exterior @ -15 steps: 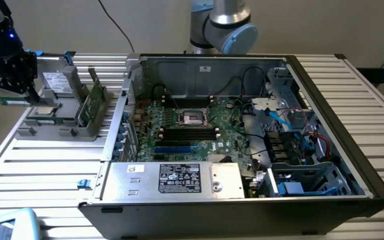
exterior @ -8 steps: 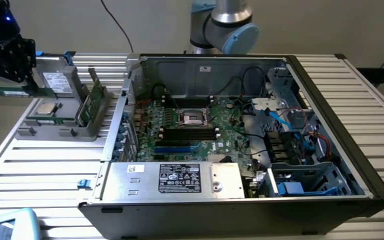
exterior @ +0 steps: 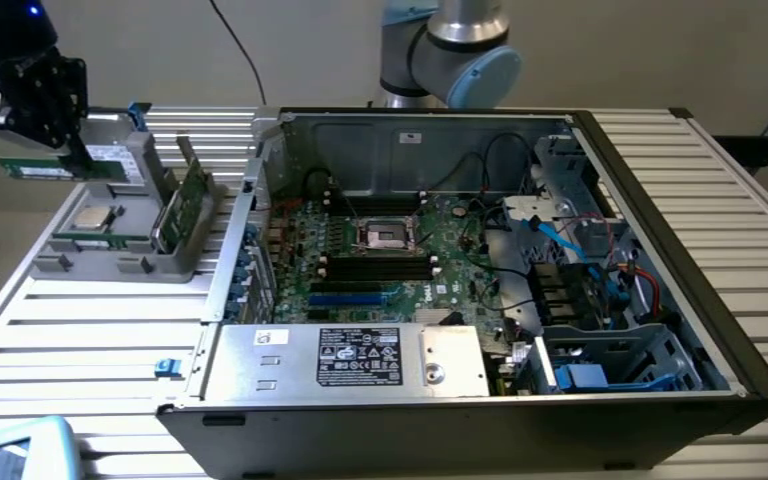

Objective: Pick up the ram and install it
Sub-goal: 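Pick up the ram and move it above insertion slot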

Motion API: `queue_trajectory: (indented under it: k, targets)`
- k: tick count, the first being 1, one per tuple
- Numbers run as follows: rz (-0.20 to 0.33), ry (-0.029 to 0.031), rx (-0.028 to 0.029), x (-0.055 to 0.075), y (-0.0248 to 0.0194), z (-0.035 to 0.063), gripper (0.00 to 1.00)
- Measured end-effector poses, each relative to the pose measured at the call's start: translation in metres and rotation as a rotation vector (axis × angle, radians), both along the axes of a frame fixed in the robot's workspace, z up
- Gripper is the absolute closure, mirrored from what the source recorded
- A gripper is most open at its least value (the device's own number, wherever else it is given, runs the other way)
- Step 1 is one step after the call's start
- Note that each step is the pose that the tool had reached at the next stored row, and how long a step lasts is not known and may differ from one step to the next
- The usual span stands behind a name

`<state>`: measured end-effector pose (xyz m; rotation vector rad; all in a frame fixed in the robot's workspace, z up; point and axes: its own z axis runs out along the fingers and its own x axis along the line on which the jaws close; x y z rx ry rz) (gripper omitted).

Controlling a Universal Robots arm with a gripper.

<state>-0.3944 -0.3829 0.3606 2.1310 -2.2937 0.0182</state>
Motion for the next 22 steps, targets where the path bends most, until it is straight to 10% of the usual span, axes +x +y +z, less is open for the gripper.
queue_trajectory:
  k: [22]
  targets:
    - [0.0, 0.0003, 0.0006, 0.092, -0.005, 0.0428, 0.87]
